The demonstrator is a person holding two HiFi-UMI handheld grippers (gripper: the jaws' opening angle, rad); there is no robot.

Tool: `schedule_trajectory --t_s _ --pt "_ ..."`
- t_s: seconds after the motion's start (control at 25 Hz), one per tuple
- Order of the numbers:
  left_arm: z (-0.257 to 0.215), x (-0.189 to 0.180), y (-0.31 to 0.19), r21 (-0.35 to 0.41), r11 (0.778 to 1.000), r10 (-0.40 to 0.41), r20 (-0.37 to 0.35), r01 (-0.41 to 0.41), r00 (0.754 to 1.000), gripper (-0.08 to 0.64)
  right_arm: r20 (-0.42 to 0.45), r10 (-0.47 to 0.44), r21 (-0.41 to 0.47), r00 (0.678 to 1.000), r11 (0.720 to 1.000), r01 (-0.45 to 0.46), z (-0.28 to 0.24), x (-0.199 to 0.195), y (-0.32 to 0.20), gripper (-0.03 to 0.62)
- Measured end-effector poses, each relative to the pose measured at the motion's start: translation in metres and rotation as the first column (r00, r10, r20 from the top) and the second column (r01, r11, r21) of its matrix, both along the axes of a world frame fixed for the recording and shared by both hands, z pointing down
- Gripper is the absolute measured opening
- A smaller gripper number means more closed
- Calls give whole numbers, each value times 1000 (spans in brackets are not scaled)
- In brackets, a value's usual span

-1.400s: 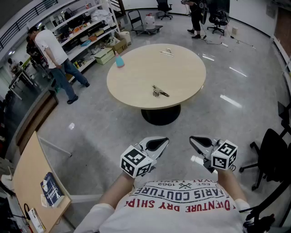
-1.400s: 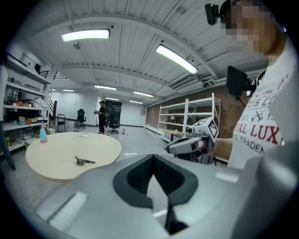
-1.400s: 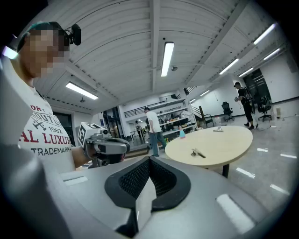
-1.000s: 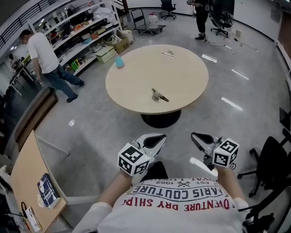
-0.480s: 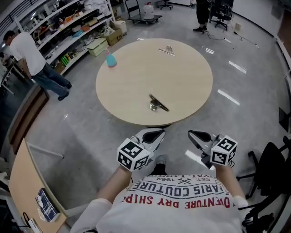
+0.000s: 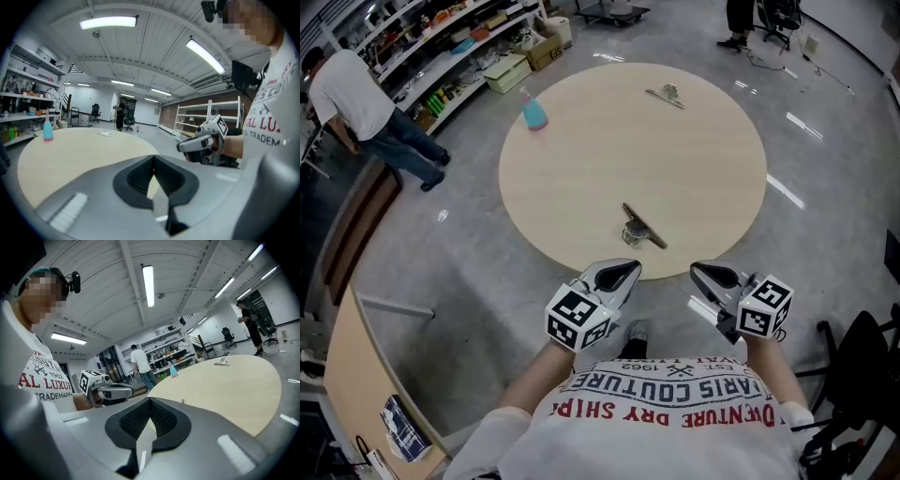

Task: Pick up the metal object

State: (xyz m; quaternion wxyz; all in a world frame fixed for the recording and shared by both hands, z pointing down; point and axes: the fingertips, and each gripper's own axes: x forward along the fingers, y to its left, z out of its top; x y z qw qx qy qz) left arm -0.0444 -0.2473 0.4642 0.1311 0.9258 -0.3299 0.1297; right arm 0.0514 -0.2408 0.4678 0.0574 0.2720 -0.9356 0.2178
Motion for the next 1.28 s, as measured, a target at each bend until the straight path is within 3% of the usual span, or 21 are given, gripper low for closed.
schedule_trajectory --t_s 0.04,0.32,0.44,0.72,0.92,1.04,1.12,1.28 --pt "2 -3 -7 8 1000 -13 8 13 1000 5 2 1 -8 1000 1000 -1 3 -1 -3 0" --pt "56 -7 -68 -6 1000 -16 130 16 991 298 -6 -5 -43 1000 999 5 25 -4 -19 0" --pt "94 0 -92 -47 999 29 185 -21 982 353 -15 6 -70 1000 998 -7 39 2 -20 0" --pt "169 0 -135 -127 992 25 321 17 947 368 -30 63 -126 998 990 -67 66 25 -20 0" --pt "195 3 -140 -192 981 62 361 9 931 367 -36 87 -126 996 988 -90 66 37 -24 0" --pt "202 2 -141 -181 983 71 406 4 911 341 -39 86 -125 995 988 -91 65 40 -25 0" --pt "203 0 -143 -168 986 62 421 10 905 282 -44 85 -126 995 988 -90 67 42 -25 0" --pt "204 0 -143 -167 986 68 425 5 903 281 -47 87 -133 995 987 -92 70 43 -24 0"
